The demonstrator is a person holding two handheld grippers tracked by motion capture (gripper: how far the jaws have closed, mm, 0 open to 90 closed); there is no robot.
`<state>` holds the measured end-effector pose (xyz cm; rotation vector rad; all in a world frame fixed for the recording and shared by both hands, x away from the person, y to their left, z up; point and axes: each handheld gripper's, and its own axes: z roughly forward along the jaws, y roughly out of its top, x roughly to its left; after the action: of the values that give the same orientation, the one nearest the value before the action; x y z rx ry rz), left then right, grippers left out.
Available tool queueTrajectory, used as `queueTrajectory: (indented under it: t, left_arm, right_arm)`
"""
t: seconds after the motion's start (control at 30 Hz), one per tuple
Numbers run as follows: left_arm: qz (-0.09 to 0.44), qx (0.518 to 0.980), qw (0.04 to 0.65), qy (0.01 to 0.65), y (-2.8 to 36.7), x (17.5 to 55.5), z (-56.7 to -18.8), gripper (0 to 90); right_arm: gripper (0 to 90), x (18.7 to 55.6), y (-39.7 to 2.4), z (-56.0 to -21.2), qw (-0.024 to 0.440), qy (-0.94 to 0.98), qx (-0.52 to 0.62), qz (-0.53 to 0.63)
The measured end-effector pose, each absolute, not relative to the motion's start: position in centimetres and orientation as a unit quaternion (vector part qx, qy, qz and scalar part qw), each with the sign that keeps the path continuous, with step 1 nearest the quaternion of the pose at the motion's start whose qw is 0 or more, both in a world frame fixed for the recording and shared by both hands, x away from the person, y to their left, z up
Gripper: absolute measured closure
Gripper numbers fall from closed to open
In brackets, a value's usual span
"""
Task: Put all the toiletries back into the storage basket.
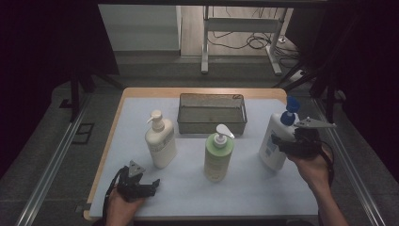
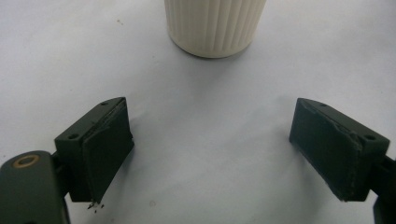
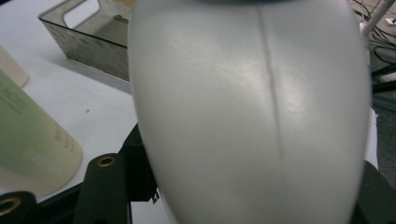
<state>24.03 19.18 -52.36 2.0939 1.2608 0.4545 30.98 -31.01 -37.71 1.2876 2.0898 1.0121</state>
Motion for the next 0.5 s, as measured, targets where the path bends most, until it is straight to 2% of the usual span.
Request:
queueTrajectory:
  t: [0.5]
  left_arm:
    - [0.173,0.796,0.323,0.481,19.2,24.0,-52.4,12.4]
  right_arm:
    - [39.9,32.1,-28.2,-34.9,0.229,0.774,0.437,0.397]
